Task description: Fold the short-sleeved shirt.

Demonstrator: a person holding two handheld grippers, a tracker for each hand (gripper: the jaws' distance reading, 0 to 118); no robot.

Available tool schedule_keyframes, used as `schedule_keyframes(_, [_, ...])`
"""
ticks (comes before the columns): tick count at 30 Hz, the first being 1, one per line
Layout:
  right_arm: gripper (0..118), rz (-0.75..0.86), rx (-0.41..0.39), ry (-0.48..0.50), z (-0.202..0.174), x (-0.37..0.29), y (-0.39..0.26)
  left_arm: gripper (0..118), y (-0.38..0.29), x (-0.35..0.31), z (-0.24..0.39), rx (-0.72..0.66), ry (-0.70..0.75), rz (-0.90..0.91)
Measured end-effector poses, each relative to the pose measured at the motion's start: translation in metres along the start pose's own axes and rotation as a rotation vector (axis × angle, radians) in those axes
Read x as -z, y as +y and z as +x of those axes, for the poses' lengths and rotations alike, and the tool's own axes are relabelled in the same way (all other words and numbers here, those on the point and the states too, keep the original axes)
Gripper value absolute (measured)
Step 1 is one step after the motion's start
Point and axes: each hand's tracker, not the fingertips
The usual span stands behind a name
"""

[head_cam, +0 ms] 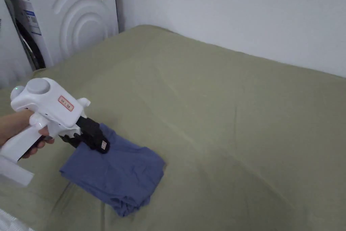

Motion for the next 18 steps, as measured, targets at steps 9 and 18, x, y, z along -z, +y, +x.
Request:
schedule_keyframes(9, [1,0.008,-0.010,0.000,-0.008,0.011,-0.005,117,-0.027,-0.021,0.003,-0.007,0.070,0.122])
schedule_keyframes(18, [1,0.211,-0.181,-0.049,-0.057,-0.042,0.019,0,-0.101,-0.062,0.114,0.115,0.048,0.381])
